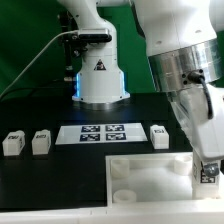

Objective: Assemble one leg

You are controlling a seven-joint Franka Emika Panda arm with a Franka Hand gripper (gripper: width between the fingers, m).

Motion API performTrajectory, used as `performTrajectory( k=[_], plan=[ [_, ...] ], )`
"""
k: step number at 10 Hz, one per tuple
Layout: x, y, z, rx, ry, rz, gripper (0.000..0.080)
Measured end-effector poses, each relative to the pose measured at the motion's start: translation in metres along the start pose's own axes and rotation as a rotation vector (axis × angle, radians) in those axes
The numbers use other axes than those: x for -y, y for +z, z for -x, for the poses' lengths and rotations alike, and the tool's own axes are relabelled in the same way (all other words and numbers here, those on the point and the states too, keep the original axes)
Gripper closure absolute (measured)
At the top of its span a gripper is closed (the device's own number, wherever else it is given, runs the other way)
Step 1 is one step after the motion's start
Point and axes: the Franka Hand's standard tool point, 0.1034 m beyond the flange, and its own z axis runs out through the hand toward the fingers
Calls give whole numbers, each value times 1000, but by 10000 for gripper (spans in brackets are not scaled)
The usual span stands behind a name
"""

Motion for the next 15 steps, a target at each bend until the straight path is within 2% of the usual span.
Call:
performTrajectory(
  k=[1, 2, 3, 7, 10, 11, 13, 15],
  plan=[
    [0, 0, 0, -1, -34, 1, 394],
    [0, 1, 0, -1, -69, 1, 245],
    [-3, 3, 1, -9, -151, 11, 179],
    [-9, 7, 8, -59, -784, 65, 151],
    [-8, 6, 4, -53, -1068, 75, 151],
    [-5, 3, 4, -68, -1231, 103, 151],
    [6, -4, 3, -100, -1504, 130, 151],
    [6, -3, 3, -102, -1481, 126, 151]
  ],
)
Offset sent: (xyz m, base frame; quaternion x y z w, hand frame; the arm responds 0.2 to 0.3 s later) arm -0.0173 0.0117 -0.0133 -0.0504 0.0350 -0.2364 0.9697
